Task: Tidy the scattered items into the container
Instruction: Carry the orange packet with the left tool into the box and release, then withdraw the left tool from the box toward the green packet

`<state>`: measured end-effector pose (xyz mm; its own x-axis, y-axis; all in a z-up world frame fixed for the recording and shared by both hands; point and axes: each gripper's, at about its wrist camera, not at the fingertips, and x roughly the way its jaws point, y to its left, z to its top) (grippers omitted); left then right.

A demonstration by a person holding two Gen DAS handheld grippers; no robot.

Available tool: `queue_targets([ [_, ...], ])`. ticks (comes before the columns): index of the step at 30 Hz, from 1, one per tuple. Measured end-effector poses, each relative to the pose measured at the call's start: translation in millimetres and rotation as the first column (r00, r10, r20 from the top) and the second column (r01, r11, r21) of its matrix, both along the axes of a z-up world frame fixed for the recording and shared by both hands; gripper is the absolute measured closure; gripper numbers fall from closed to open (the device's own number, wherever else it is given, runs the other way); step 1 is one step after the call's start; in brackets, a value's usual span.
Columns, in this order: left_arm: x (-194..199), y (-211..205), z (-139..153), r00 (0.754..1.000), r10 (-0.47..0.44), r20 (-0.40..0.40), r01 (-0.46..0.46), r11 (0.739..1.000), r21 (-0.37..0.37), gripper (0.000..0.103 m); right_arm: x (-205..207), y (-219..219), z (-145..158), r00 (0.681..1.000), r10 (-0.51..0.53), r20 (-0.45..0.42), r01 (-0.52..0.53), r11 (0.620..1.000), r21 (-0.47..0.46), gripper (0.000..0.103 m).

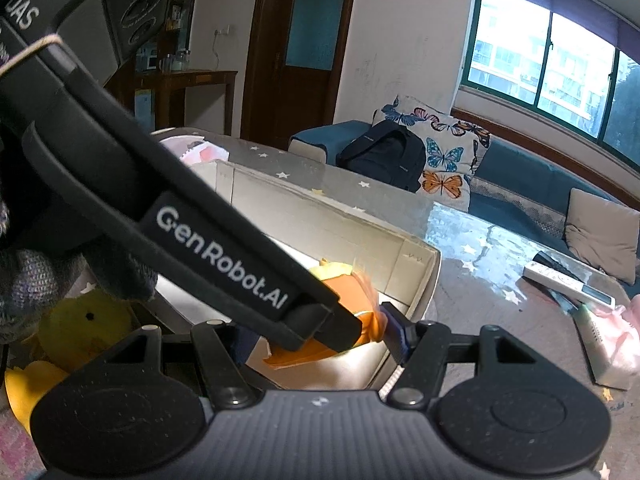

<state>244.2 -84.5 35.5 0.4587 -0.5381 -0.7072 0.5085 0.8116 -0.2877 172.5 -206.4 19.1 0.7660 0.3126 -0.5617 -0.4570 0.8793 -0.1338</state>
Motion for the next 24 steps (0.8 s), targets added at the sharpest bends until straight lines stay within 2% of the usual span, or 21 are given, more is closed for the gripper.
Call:
queue_targets([
  [12,2.7,3.8,-2.3,0.999,0.033,-0.017,-0.033,0.999,-0.014,0.058,-1.4,2.4,-2.6,1.000,-0.015,-0.001,0.015,1.000,-0.007,0.040],
  [24,-12.5,9.3,5.0,0.999,0.048,0.006,-0.048,0.999,-0.022,0.058,-8.1,0.1,4.4,0.999,-0.034,0.015,0.034,0.999,0.008,0.037],
])
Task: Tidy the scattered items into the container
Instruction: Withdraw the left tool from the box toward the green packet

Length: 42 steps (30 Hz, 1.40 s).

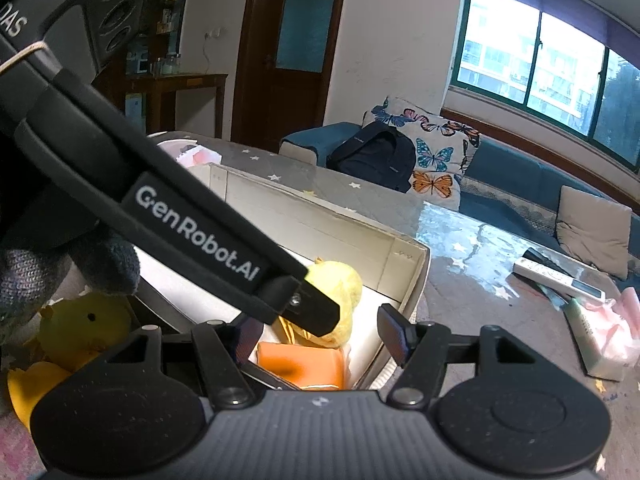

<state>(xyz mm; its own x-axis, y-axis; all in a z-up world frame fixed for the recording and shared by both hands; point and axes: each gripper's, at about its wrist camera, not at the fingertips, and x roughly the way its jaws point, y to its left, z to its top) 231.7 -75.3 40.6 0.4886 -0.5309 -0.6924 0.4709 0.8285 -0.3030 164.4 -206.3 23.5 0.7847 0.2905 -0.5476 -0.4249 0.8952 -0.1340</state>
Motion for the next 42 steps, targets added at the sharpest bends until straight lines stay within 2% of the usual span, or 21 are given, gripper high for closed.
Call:
queue_targets([
  [2,-4.4,1.1,1.9,1.000,0.000,0.006,0.000,1.000,0.002,0.058,-3.4,-1.6,1.8,1.000,-0.012,0.011,0.012,1.000,0.011,0.033],
  [22,-53.2,27.5,13.0,0.998,0.015,0.063,-0.014,1.000,-0.010,0.058,-61.1,-11.7,11.9,0.997,-0.053,0.049,0.049,0.995,0.092,0.032],
  [35,-71.2,31.8,-9.3,1.000,-0.001,0.011,0.001,1.000,0.006,0.058,-89.8,7.0,-15.4,0.999,0.002,-0.037,0.002,0.996,0.091,0.029],
  [42,-72.3,31.1,-22.3,1.000,-0.006,-0.024,0.006,1.000,0.017,0.058,-103.0,18.6,-22.8,0.997,0.037,-0.063,-0.031,0.995,0.092,0.021],
])
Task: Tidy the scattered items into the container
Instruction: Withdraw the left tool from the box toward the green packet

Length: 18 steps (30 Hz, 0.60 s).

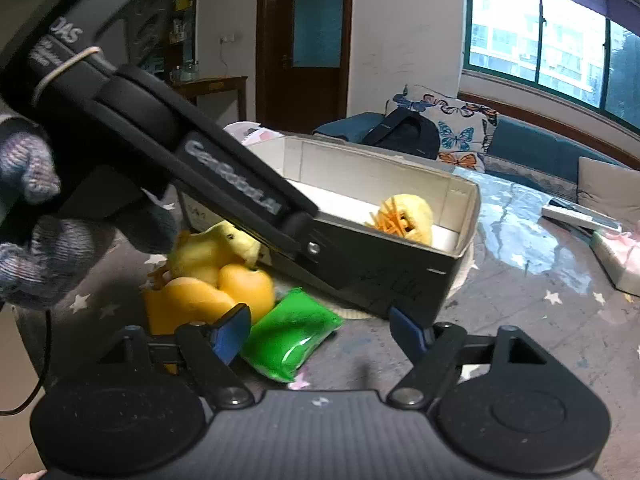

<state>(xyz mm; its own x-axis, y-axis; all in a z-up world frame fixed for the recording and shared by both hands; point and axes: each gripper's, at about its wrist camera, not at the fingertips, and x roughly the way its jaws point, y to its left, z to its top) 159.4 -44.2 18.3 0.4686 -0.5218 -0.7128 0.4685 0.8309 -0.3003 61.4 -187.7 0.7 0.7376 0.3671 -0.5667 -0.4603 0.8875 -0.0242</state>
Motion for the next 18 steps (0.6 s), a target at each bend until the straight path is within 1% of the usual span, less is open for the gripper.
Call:
queue_targets([
  [5,4.1,0.3,-7.8,1.000,0.005,-0.024,-0.005,1.000,0.004,0.058,-2.2,10.4,-9.3,0.999,0.025,-0.021,-0.026,1.000,-0.017,0.020],
  [12,8.1,1.8,-15.9,0.999,0.015,-0.047,-0.014,1.000,0.007,0.058,-0.1,15.3,-18.8,0.999,0.010,-0.036,-0.010,1.000,-0.008,0.020],
  [18,9.3,0.3,-16.2,0.999,0.016,-0.050,-0.016,1.000,0.004,0.058,0.0,15.8,-22.7,0.998,0.016,-0.053,-0.016,1.000,-0.012,0.020],
])
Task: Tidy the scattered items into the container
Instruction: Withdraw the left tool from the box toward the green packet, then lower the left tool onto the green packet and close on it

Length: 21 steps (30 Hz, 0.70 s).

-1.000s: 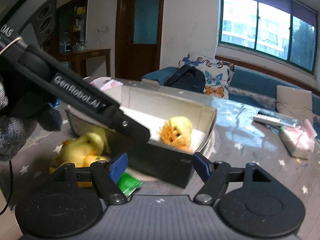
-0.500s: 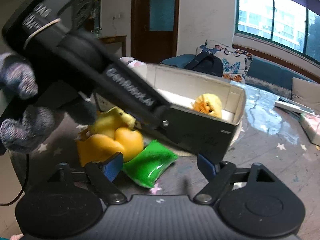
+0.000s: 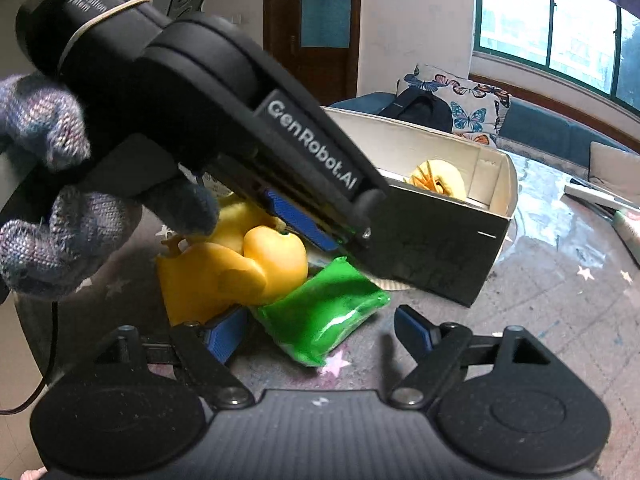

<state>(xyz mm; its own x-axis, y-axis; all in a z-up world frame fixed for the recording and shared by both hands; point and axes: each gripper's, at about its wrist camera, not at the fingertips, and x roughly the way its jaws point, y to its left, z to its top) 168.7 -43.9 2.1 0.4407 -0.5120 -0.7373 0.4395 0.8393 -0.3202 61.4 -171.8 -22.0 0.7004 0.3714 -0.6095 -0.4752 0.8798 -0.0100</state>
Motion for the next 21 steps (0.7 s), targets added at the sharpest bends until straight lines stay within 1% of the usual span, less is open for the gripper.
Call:
queue_targets([
  [4,-0.2,-1.7,-0.3,1.000,-0.004,-0.003,0.004,1.000,-0.001,0.058,-0.4,1.3,-1.1,1.000,-0.009,0.014,0.009,1.000,-0.013,0.020],
  [7,-0.3,-1.3,-0.4,1.000,-0.005,-0.005,0.005,1.000,-0.002,0.058,2.0,-2.0,0.0,0.999,-0.036,0.013,0.036,0.999,-0.011,0.020],
  [13,0.1,-1.1,0.2,1.000,0.003,-0.013,-0.003,1.000,-0.013,0.058,-1.0,-13.2,5.4,0.995,-0.088,0.035,0.089,0.995,-0.037,0.020],
  [16,0.1,-2.2,0.9,1.000,0.005,-0.018,-0.005,1.000,-0.017,0.058,-0.5,-21.4,7.7,0.993,-0.116,0.028,0.117,0.992,-0.038,0.020],
  [21,0.1,-7.0,2.1,1.000,0.007,-0.023,-0.008,1.000,-0.022,0.058,-6.0,-24.1,9.0,0.995,-0.103,0.012,0.104,0.994,-0.016,0.020],
])
